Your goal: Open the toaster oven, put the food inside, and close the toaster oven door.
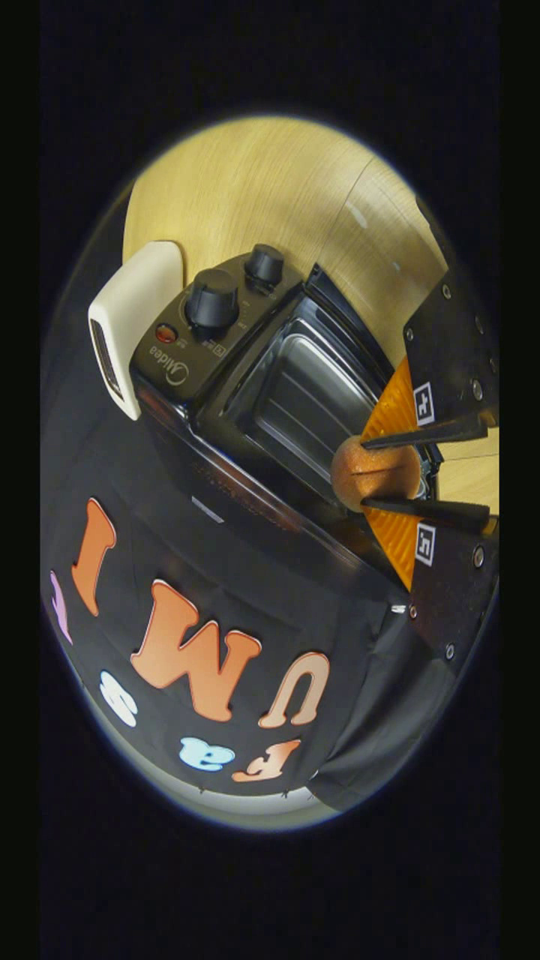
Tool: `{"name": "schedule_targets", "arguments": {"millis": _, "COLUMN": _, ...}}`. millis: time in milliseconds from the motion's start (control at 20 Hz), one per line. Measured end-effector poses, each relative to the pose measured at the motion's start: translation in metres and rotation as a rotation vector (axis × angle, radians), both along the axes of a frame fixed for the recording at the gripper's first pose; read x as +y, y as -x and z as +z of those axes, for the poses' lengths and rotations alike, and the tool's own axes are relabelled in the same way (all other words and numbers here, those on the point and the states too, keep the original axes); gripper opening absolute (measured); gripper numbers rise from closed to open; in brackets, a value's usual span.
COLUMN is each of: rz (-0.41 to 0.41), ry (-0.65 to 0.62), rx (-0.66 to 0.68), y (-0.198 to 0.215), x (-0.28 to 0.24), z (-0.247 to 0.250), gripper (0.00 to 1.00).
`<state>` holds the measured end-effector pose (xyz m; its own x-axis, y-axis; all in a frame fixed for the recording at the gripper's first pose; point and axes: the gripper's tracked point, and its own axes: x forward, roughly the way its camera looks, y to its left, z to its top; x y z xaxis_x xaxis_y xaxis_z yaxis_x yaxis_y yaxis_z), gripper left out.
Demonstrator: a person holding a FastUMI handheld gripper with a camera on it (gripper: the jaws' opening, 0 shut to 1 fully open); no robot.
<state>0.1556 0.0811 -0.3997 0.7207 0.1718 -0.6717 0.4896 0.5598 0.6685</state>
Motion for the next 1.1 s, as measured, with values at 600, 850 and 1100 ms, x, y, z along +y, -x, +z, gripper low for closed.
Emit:
{"name": "schedule_targets", "arguments": {"millis": 600, "rz": 0.087, "ry": 0.135, "rx": -0.035, "y": -0.003, "x": -0.003, "z": -0.017, "gripper": 0.76}}
{"name": "schedule_targets", "arguments": {"millis": 850, "rz": 0.164, "ry": 0.175, "rx": -0.063, "y": 0.004, "x": 0.008, "z": -0.009, "gripper": 0.92}}
{"name": "schedule_targets", "arguments": {"millis": 1100, "rz": 0.259, "ry": 0.296, "rx": -0.076, "y": 0.037, "x": 0.009, "z": 0.017, "gripper": 0.96}}
